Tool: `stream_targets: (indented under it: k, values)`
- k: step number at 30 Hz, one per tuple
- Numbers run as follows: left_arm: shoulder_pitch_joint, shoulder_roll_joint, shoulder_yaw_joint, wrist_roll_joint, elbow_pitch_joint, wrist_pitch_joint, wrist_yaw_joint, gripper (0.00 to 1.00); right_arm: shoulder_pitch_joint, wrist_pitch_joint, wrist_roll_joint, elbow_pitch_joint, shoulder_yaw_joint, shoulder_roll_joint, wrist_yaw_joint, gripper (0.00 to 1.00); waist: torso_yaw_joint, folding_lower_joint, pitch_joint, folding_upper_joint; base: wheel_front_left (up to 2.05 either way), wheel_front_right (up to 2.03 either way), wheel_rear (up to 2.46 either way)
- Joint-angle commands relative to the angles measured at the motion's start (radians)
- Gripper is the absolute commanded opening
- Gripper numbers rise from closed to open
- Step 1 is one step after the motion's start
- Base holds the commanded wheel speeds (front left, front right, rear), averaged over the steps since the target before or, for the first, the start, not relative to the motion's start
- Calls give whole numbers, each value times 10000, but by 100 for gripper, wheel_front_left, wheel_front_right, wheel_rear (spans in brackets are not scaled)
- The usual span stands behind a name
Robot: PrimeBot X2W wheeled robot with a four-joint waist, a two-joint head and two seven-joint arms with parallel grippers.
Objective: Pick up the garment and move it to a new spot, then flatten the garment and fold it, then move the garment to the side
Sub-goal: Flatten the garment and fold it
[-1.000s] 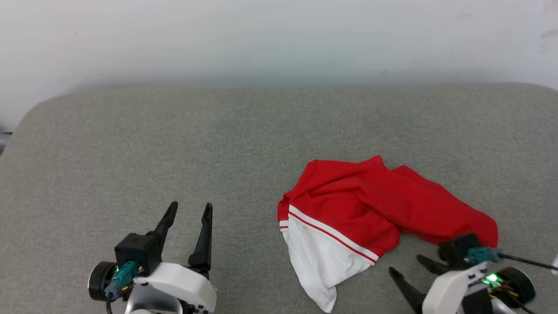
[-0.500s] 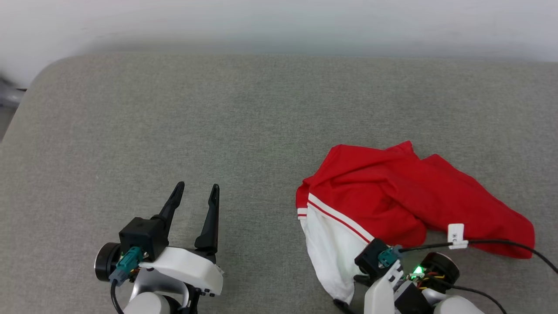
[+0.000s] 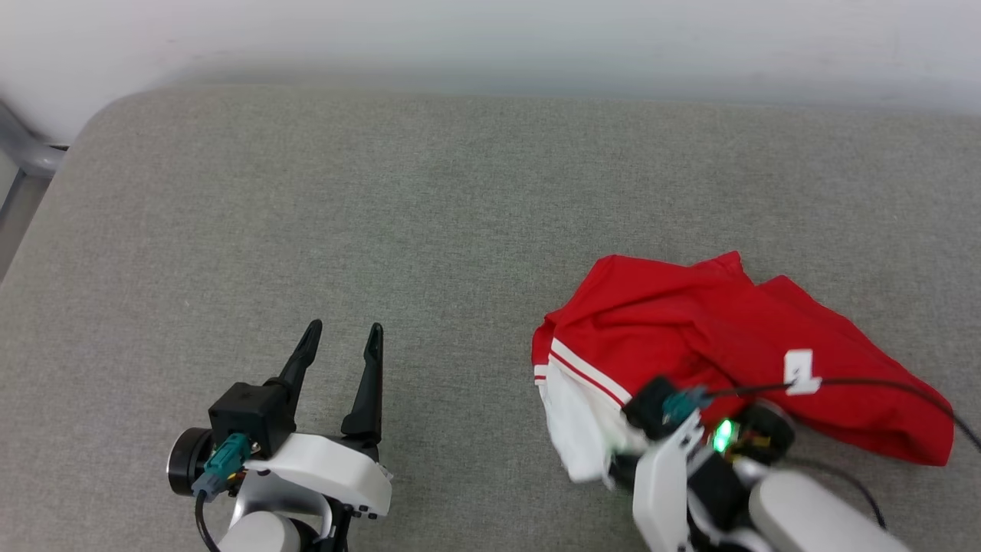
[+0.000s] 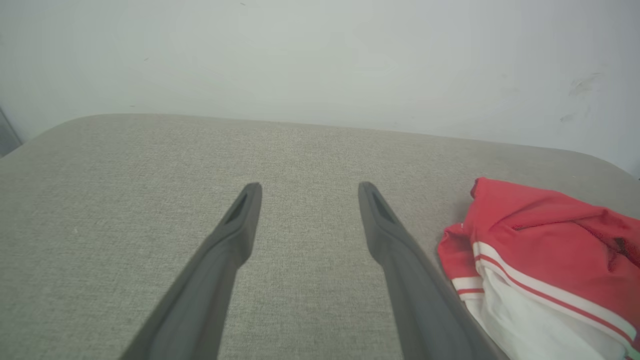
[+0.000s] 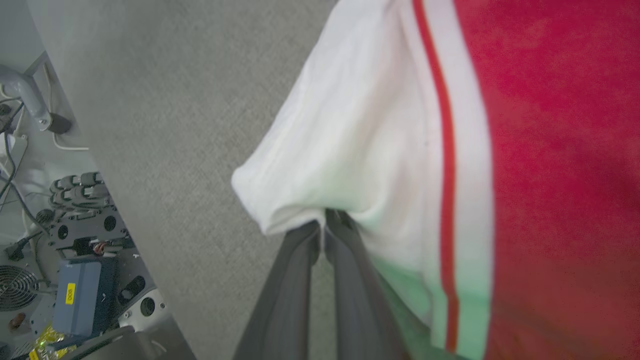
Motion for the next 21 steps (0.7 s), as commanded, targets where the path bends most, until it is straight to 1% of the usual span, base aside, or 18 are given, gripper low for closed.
stream_targets:
  k: [1,4,6,9,12,15,18,21]
  values:
    - [-27,-38,31,-53,22,-74,33,100,-441,-517,-264,-96,-445,143,-18,0,-43,-1,-65,0,0,0,0]
    - [57,-25,58,-54,20,-90,70,100,-680,-1387,-779,-293,-1371,356,-18,0,-133,-1,-145,0,0,0,0]
    - [96,0,71,-70,-5,-94,85,100,-947,-1851,-1200,-434,-2219,465,-18,0,-216,-1,-173,0,0,0,0]
    - [132,39,83,-97,-32,-101,108,100,-1138,-2091,-1693,-446,-3649,493,-18,0,-334,-1,-201,0,0,0,0]
    - [158,53,57,-106,-46,-90,122,100,-1076,-1960,-2056,-379,-4978,388,-16,0,-403,-1,-215,0,0,0,0]
    - [180,79,64,-124,-70,-92,142,100,-644,-1804,-2314,-294,-6452,259,-18,0,-464,-1,-213,0,0,0,0]
    - [186,76,53,-161,-73,-103,127,100,-58,-1654,-2524,-158,-7943,375,-16,0,-494,-1,-191,0,0,0,0]
    - [211,93,49,-168,-46,-94,138,100,694,-1588,-2610,77,-9239,685,-15,0,-526,-1,-157,0,0,0,0]
